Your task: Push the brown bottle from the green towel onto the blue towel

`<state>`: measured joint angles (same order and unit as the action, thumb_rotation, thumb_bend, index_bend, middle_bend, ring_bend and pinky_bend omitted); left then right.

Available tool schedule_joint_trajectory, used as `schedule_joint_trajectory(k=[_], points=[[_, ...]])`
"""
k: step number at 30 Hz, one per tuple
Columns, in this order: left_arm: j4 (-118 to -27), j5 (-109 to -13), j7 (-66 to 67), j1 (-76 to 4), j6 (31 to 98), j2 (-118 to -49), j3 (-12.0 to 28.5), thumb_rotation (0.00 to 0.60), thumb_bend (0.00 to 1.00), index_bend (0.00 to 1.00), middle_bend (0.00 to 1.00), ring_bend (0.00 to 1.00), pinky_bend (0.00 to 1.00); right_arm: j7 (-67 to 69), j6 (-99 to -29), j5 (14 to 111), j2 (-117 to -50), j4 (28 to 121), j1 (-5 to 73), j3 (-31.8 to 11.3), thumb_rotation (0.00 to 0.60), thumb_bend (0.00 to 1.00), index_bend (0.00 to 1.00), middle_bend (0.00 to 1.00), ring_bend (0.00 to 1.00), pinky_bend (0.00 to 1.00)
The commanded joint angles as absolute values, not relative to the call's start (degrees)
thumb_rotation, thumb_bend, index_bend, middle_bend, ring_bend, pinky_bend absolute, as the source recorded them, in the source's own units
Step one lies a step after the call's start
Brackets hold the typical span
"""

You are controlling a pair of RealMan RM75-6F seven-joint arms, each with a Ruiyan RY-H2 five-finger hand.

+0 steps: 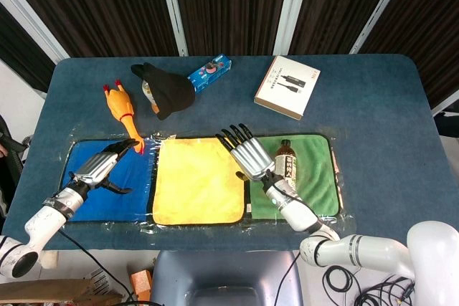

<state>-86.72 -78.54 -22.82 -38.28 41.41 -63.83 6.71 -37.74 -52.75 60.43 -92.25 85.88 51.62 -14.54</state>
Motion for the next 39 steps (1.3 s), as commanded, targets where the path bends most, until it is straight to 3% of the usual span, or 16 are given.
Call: schedule_joint_trajectory(k=[1, 7, 10, 13, 15, 18, 25, 29, 39], points=[[-88.62, -78.87, -22.06, -37.59, 42.63, -62.52, 6.13, 0.600, 0.04, 0.00, 0.00, 0.00, 0.08, -38.77, -53.44, 59.49, -91.99, 86.98, 51.96, -14.03, 0.600, 0.12, 0.00, 0.08, 0.00, 0.07], [-93.78, -83.47, -19.47, -32.83, 50.11, -57.21, 3.07, 0.600, 0.04, 0.00, 0.00, 0.00, 0.08, -36.23, -58.16, 64.63, -85.28, 92.80, 47.23, -9.87, 0.600, 0.12, 0.00, 0.08, 0.00, 0.07], [-95.34, -88.37, -17.59, -26.38, 60.05, -54.10, -0.31, 0.600, 0.04, 0.00, 0.00, 0.00, 0.08, -31.75, -63.15, 70.98, -77.94, 95.46, 41.57, -5.42, 0.600, 0.12, 0.01, 0.08, 0.00, 0.09], [-90.13, -94.18, -18.68, -17.64, 73.45, -55.32, -4.44, 0.600, 0.04, 0.00, 0.00, 0.00, 0.08, -24.81, -66.92, 75.69, -70.46, 93.84, 35.22, -0.01, 0.600, 0.12, 0.02, 0.11, 0.02, 0.12], [-86.02, -95.20, -19.20, -13.70, 78.50, -57.37, -5.94, 0.600, 0.04, 0.00, 0.00, 0.00, 0.08, -20.15, -66.88, 75.93, -67.55, 91.39, 32.66, 2.03, 0.600, 0.14, 0.04, 0.12, 0.03, 0.14], [-79.79, -95.45, -18.81, -9.49, 83.14, -61.42, -7.06, 0.600, 0.04, 0.00, 0.00, 0.00, 0.08, -11.63, -64.08, 75.13, -66.84, 84.27, 29.97, 4.00, 0.600, 0.24, 0.08, 0.12, 0.04, 0.17], [-69.95, -93.57, -16.24, -5.57, 87.43, -69.56, -5.62, 0.600, 0.04, 0.00, 0.00, 0.00, 0.08, 26.22, -53.81, 78.82, -67.20, 76.86, 28.81, 3.86, 0.600, 0.29, 0.08, 0.12, 0.09, 0.29], [-68.44, -93.43, -16.43, -5.89, 86.16, -70.99, -5.48, 0.600, 0.04, 0.00, 0.00, 0.00, 0.08, 46.00, -51.28, 84.80, -67.19, 73.72, 30.26, 4.13, 0.600, 0.29, 0.08, 0.12, 0.10, 0.30], [-68.73, -93.62, -15.45, -6.84, 83.28, -71.52, -5.79, 0.600, 0.04, 0.00, 0.00, 0.00, 0.08, 78.18, -45.54, 93.41, -69.12, 71.57, 36.91, 6.07, 0.600, 0.29, 0.08, 0.12, 0.10, 0.29]])
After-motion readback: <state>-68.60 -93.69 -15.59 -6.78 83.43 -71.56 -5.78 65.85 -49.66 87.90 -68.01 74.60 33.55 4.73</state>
